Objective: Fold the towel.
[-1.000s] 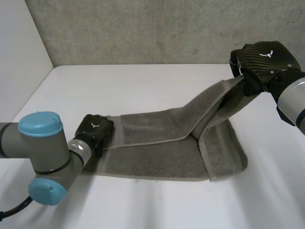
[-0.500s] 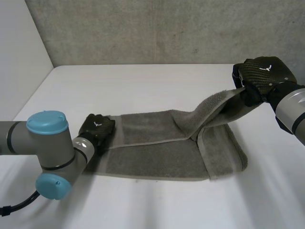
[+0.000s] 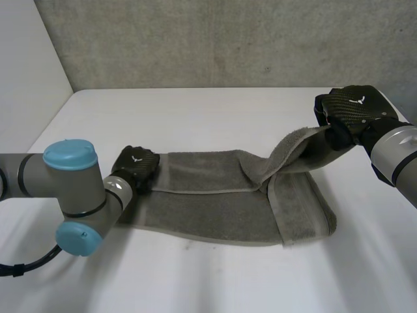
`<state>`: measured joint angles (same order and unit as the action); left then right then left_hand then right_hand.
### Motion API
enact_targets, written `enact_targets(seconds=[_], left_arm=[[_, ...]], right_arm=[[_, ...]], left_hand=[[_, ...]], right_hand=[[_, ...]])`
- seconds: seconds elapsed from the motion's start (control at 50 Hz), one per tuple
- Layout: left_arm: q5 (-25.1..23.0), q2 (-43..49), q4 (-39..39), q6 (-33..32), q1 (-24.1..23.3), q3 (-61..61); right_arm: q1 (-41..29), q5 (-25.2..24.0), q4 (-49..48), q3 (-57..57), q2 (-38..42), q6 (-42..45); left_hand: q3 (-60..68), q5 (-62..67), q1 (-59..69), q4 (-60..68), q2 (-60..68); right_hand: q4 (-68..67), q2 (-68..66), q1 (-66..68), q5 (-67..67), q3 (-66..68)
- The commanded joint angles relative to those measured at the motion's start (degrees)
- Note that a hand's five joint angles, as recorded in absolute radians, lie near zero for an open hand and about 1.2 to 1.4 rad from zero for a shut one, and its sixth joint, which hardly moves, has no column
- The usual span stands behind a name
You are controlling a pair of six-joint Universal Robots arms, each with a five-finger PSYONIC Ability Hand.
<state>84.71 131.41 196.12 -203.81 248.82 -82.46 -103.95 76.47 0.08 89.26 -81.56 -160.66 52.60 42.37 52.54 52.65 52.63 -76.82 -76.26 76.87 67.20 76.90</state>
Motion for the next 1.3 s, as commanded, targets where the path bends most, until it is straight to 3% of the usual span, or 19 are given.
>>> enact_targets(seconds=[0.02,0.24,0.28,0.32,0.44,0.62,0.76,0.86,0.96,1.14,1.3], left_arm=[[-2.8,1.04,-1.88,0.08,0.0,1.95],[-2.8,0.6,-3.11,0.17,-0.09,2.48],[-2.89,0.69,-3.11,0.17,-0.09,2.66],[-2.89,1.04,-3.03,0.08,-0.09,3.53],[-2.45,0.43,-3.03,0.43,0.0,4.68],[-1.39,-14.31,-3.64,2.1,2.36,3.19],[-1.66,-25.41,-8.04,4.3,4.83,0.72],[-2.01,-34.1,-15.66,4.13,8.68,-1.56],[-2.62,-36.83,-22.6,3.86,12.64,-3.31],[-5.35,-35.61,-28.07,3.6,13.97,-7.1],[-6.58,-22.25,-26.32,3.77,12.48,-2.62]], right_arm=[[-0.02,0.0,0.01,-0.22,0.79,0.09],[-0.02,0.0,-0.08,-0.31,1.31,0.09],[-0.02,0.0,-0.16,-0.4,1.67,0.09],[-0.02,0.0,-0.34,-0.49,1.84,0.09],[-0.02,-0.09,-0.52,-0.93,2.11,0.09],[0.59,0.17,0.88,-5.67,0.36,-0.09],[3.76,-0.09,8.62,-8.66,-5.19,0.61],[8.41,-0.18,18.97,-10.24,-8.43,8.32],[10.43,-0.27,27.06,-10.07,-9.06,16.15],[10.61,-0.35,32.71,-8.13,-4.75,25.4],[9.12,0.17,30.69,-14.55,8.87,26.72]], left_hand=[[9.76,9.99,9.82,9.71,9.73],[11.1,11.33,11.15,11.05,11.07],[14.98,15.21,15.03,14.93,14.94],[27.36,27.59,27.41,27.31,27.32],[27.4,27.63,27.46,27.35,27.37],[27.4,27.63,27.46,27.35,27.37],[27.4,27.63,27.46,27.35,27.37],[27.4,27.63,27.46,27.35,27.37],[27.4,27.63,27.46,27.35,27.37],[27.4,27.63,27.46,27.35,27.37],[27.4,27.63,27.46,27.35,27.37]], right_hand=[[-3.18,-3.74,3.13,2.8,3.1],[-3.18,-3.74,3.13,2.8,3.1],[-3.18,-3.74,3.13,2.8,3.1],[-3.18,-3.74,3.13,2.8,3.1],[-3.18,-3.74,3.13,2.8,3.1],[-3.18,-3.74,3.13,2.8,3.1],[-3.18,-3.74,3.13,2.8,3.1],[-3.18,-3.74,3.13,2.8,3.1],[-3.18,-3.74,3.13,2.8,3.1],[-3.18,-3.74,3.13,2.8,3.1],[-3.18,-3.74,3.13,2.8,3.1]])
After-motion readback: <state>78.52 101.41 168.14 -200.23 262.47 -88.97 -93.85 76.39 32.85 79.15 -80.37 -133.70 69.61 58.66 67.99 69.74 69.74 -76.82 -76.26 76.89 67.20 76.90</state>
